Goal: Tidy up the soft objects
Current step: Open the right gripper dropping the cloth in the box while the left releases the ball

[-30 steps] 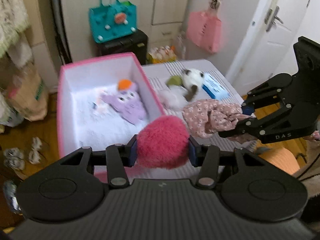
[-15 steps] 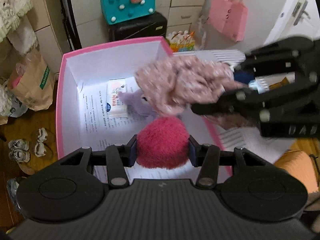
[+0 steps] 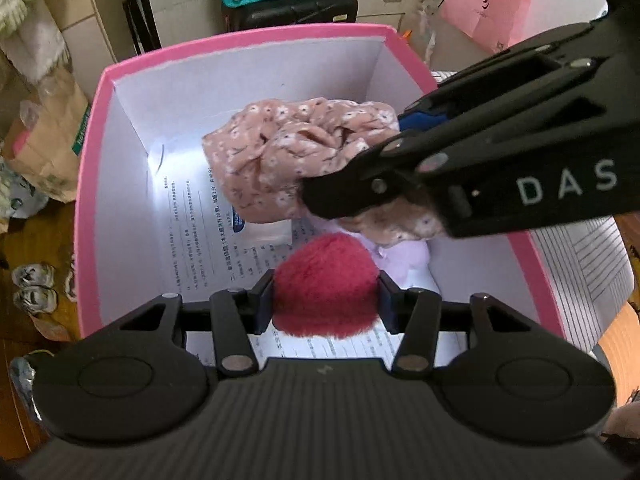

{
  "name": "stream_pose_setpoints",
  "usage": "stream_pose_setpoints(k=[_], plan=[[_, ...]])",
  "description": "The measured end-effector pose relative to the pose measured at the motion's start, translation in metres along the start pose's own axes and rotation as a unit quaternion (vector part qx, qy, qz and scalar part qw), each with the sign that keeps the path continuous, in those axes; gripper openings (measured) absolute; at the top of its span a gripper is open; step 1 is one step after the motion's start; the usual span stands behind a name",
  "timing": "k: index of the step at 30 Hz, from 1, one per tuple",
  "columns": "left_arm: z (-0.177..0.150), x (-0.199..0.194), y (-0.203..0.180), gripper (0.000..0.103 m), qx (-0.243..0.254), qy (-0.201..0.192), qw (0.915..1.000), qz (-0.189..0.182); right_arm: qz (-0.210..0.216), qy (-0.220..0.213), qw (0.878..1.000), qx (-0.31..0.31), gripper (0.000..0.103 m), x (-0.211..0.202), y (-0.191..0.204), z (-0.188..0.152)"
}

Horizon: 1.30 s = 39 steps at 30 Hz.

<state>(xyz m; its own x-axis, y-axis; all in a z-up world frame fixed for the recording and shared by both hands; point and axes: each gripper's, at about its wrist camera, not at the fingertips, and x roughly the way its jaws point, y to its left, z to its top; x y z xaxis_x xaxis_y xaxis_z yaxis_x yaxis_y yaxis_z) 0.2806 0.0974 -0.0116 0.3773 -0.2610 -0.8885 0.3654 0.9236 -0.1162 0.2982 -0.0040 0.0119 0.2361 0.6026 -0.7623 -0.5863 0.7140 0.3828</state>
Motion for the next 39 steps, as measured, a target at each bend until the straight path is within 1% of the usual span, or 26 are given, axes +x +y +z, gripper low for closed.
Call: stream_pose_setpoints(k=[3, 5, 6, 8, 10, 13, 16, 17, 19, 20, 22, 23, 29, 34, 39], plan=[[0.004, 0.011, 0.006, 0.051, -0.009, 0.009, 0.9999, -0.006, 0.002, 0.007, 1.0, 0.0, 0.022, 0.01, -0.001, 0.009], [0.005, 0.016, 0.008, 0.053, -0.014, 0.01, 0.9998, -0.007, -0.005, 0.012, 1.0, -0.003, 0.022, 0.017, 0.001, 0.016], [0.005, 0.016, 0.008, 0.055, -0.015, 0.007, 0.9998, -0.003, -0.01, 0.012, 1.0, -0.005, 0.022, 0.021, 0.001, 0.021], [0.004, 0.015, 0.007, 0.065, -0.009, -0.003, 0.9999, 0.005, -0.021, 0.015, 1.0, -0.006, 0.022, 0.029, 0.001, 0.026], [0.001, 0.008, 0.005, 0.068, -0.005, -0.016, 0.9998, 0.008, -0.027, 0.019, 0.999, -0.001, 0.022, 0.036, -0.002, 0.031], [-0.004, -0.006, 0.004, 0.069, -0.005, -0.033, 0.9994, 0.001, -0.031, 0.027, 0.999, 0.006, 0.022, 0.048, -0.001, 0.037], [-0.01, -0.017, 0.004, 0.07, -0.007, -0.044, 0.999, -0.002, -0.042, 0.028, 0.999, 0.01, 0.027, 0.057, 0.002, 0.043], [-0.011, -0.02, 0.004, 0.07, -0.007, -0.048, 0.9988, -0.003, -0.043, 0.027, 0.999, 0.014, 0.03, 0.059, 0.003, 0.044], [-0.015, -0.027, 0.003, 0.071, -0.007, -0.056, 0.9984, -0.005, -0.034, 0.028, 0.999, 0.022, 0.037, 0.061, 0.004, 0.045], [-0.016, -0.029, 0.004, 0.071, -0.008, -0.059, 0.9982, -0.004, -0.031, 0.026, 0.999, 0.025, 0.038, 0.061, 0.004, 0.045], [-0.021, -0.036, 0.005, 0.071, -0.012, -0.065, 0.9978, -0.003, -0.025, 0.023, 0.999, 0.026, 0.043, 0.057, 0.006, 0.042], [-0.022, -0.037, 0.006, 0.071, -0.014, -0.068, 0.9976, -0.002, -0.025, 0.021, 0.999, 0.026, 0.043, 0.054, 0.007, 0.041], [-0.035, -0.051, 0.008, 0.071, -0.025, -0.082, 0.9963, 0.008, -0.016, 0.001, 1.0, 0.021, 0.043, 0.021, 0.014, 0.029], [-0.044, -0.062, 0.002, 0.072, -0.025, -0.091, 0.9954, 0.015, -0.031, -0.018, 0.999, -0.007, 0.043, -0.016, 0.024, 0.01], [-0.053, -0.08, -0.01, 0.072, -0.009, -0.088, 0.9958, 0.023, -0.04, -0.035, 0.998, -0.032, 0.043, -0.052, 0.037, -0.012]])
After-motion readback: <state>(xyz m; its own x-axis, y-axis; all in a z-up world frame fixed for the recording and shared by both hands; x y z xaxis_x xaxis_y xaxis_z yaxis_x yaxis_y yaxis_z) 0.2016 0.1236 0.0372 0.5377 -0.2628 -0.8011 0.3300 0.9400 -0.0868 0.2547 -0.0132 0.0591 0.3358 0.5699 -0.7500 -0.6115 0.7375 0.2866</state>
